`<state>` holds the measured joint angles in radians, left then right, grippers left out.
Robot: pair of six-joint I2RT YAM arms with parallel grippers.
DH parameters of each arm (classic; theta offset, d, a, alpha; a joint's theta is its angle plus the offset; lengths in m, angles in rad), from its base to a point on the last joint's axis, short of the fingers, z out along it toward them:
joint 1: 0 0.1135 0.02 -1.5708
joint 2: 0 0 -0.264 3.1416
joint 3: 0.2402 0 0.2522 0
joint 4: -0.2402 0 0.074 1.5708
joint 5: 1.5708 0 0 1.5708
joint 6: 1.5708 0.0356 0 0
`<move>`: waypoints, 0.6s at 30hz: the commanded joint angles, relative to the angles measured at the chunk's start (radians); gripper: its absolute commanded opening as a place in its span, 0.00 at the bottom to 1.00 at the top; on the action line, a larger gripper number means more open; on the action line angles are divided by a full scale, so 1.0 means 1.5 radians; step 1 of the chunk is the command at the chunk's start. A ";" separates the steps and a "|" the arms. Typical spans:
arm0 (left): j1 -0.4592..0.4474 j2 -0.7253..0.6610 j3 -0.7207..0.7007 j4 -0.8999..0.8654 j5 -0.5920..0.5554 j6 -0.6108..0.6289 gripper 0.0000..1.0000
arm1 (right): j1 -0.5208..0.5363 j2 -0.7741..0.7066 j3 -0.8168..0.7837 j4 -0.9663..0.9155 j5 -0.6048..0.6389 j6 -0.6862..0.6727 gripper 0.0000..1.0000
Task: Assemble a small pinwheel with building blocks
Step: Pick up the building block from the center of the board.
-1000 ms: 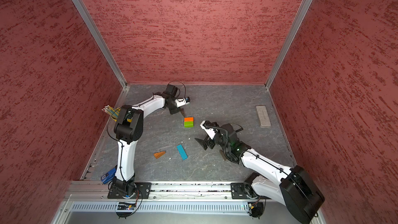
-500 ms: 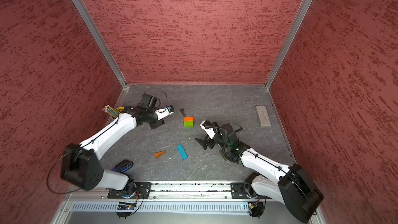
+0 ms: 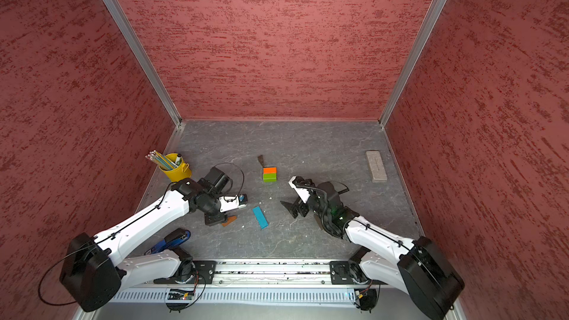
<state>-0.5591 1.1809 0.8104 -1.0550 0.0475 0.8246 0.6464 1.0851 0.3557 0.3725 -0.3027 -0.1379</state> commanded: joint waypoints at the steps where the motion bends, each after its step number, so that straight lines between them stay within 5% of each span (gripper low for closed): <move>1: -0.003 -0.003 -0.009 0.003 0.001 0.011 0.56 | 0.004 -0.014 -0.008 0.022 0.013 0.008 0.99; 18: -0.013 0.107 -0.037 0.083 -0.056 0.044 0.54 | 0.004 -0.017 -0.018 0.026 -0.017 0.002 0.99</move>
<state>-0.5735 1.3231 0.7639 -0.9562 -0.0216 0.8719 0.6464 1.0676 0.3428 0.3786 -0.3058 -0.1383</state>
